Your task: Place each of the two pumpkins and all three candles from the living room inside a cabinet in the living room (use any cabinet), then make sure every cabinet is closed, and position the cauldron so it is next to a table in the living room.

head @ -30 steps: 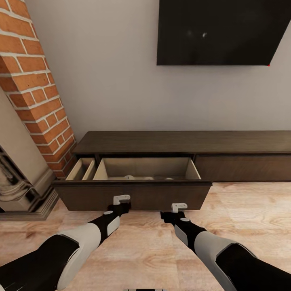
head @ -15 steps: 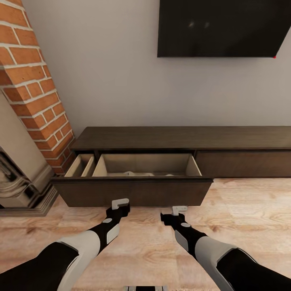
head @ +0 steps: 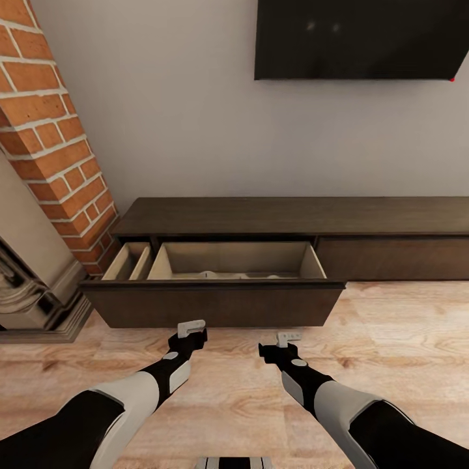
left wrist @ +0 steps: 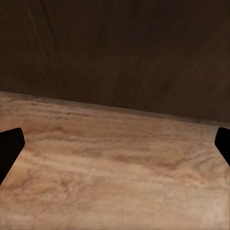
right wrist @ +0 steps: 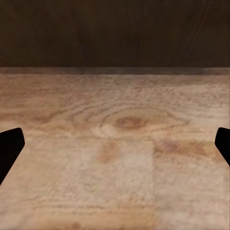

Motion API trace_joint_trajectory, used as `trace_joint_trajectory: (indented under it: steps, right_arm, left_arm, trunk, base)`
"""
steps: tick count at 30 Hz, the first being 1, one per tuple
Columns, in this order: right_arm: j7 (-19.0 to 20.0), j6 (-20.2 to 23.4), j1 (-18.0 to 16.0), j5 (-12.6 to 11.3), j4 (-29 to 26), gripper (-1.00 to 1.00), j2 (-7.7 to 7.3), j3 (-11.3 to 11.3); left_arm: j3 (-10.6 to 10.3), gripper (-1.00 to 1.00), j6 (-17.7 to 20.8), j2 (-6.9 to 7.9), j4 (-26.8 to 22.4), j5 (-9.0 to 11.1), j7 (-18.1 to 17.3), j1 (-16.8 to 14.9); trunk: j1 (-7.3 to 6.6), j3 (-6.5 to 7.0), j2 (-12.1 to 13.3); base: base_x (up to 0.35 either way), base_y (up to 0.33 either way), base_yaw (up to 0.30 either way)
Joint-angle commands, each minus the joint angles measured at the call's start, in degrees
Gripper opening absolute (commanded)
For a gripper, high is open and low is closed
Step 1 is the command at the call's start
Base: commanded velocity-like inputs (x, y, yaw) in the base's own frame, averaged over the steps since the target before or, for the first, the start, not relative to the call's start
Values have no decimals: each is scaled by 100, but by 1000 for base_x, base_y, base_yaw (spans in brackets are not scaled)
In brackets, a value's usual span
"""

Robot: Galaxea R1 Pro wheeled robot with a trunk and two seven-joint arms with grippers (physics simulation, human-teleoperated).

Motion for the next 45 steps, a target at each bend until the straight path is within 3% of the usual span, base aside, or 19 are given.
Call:
trace_joint_trajectory:
  steps: [1,16,45]
  right_arm:
    - [-20,-15,-3,-33,4,100,2,49]
    - [-26,-15,-3,10,4,100,2,44]
    - [-26,-15,-3,10,4,100,1,49]
  left_arm:
    - [-49,100,-22,-3,13,31,20,-5]
    - [-49,100,-13,12,30,32,22,-5]
    - [-54,100,-15,39,39,32,22,-4]
  trunk:
    - [-1,-4,-2]
    - [-1,-4,-2]
    - [-1,-4,-2]
  base:
    - [0,0,0]
    - [231,-18,0]
    - [99,-4,0]
